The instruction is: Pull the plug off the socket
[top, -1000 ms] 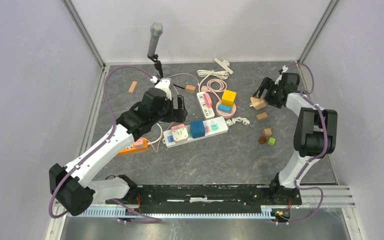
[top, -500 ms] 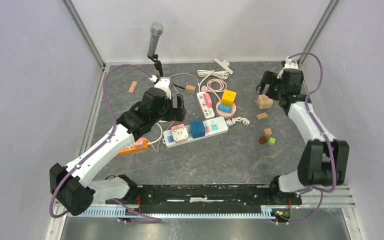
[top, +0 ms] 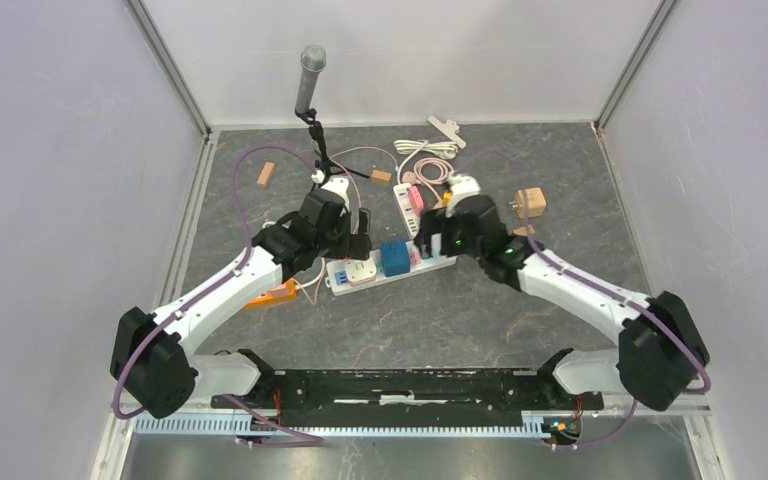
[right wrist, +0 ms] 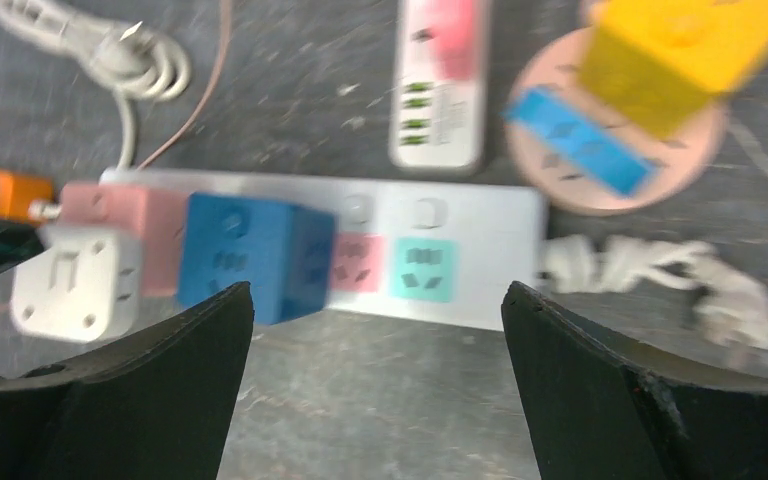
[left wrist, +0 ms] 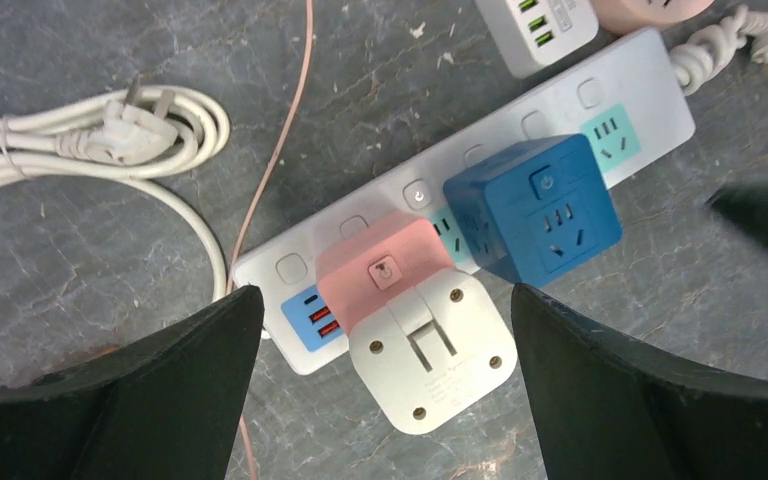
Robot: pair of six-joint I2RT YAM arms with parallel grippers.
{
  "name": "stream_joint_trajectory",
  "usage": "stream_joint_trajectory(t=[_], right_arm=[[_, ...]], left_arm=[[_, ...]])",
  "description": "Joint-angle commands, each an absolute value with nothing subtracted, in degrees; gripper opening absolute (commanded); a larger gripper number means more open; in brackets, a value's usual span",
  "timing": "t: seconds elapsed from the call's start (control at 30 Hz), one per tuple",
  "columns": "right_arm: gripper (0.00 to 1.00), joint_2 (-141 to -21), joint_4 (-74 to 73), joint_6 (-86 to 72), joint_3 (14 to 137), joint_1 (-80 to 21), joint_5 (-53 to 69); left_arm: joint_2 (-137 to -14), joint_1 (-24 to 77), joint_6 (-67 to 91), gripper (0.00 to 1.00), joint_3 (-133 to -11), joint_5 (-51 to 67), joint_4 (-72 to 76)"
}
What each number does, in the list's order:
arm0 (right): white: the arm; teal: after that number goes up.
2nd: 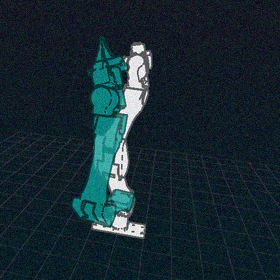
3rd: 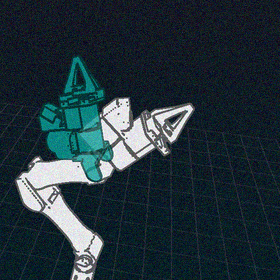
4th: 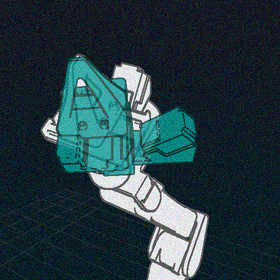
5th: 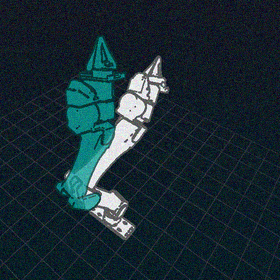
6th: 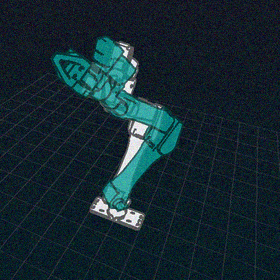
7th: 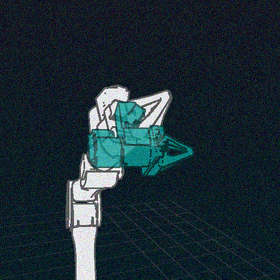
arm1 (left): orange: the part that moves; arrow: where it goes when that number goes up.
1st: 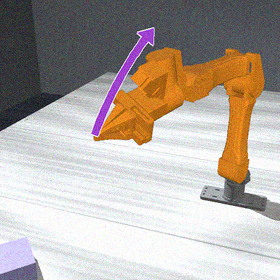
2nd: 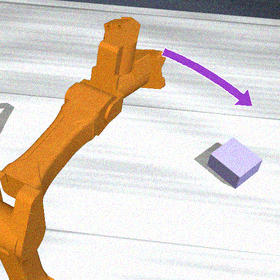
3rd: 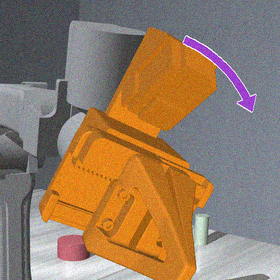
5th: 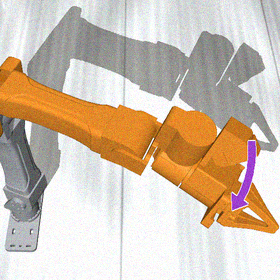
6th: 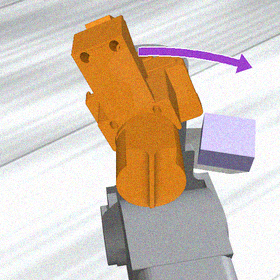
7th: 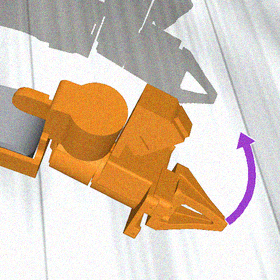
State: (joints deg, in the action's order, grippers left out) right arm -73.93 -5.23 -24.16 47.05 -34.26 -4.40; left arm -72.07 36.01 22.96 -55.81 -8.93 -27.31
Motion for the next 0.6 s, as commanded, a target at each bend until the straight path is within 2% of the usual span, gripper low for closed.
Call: stream_joint_trajectory(t=[0.0, 0.17, 0.4, 0.57], right_arm=[[0.98, -78.7, -6.1, -23.7, 52.0, -43.6, -11.7], [0.98, -83.6, -8.1, -23.8, 55.5, -49.2, -14.2], [0.97, -89.0, -9.4, -23.0, 59.7, -50.8, -12.9], [0.91, -92.7, -10.3, -23.8, 62.4, -50.9, -11.9]], left_arm=[[-71.9, 35.8, 27.2, 1.0, -54.4, -9.8, -26.5], [-72.2, 35.8, 29.9, 1.0, -53.4, -12.6, -27.5], [-73.5, 35.5, 32.3, 1.0, -53.2, -12.9, -27.0], [-74.4, 34.9, 33.6, 0.92, -53.0, -11.0, -26.3]])
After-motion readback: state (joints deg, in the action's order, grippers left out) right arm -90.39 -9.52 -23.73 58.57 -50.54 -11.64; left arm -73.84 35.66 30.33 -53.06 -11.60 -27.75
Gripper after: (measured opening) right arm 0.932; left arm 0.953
